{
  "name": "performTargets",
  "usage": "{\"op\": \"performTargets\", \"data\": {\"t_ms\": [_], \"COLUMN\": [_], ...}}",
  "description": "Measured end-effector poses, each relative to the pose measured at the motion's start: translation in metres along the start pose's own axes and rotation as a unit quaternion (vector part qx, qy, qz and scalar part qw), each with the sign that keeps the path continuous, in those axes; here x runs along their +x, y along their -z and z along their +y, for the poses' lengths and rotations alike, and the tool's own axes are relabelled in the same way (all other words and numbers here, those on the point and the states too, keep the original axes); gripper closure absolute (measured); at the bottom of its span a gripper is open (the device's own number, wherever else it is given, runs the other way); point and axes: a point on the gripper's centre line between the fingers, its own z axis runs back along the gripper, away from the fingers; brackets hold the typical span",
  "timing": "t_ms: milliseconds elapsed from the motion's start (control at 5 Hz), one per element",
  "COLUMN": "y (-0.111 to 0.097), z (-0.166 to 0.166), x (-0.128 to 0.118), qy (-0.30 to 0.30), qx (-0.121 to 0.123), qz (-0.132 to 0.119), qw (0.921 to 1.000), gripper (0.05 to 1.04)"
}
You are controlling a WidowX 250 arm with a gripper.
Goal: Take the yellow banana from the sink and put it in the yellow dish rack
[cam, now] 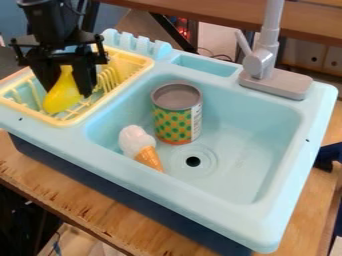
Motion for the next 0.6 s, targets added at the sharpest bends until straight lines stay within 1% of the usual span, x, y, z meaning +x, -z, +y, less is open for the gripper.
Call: {"op": "performTargets", "data": {"t_ms": [200, 600], "y": [0.009, 0.025], "z": [0.009, 0.023], "x": [0.002, 0.018], "qy": [-0.016, -0.032], "qx": [0.000, 0.008], "qz": [0.014, 0.028], "qw": [0.9998, 0.9991], "gripper": [0.491, 0.491]}}
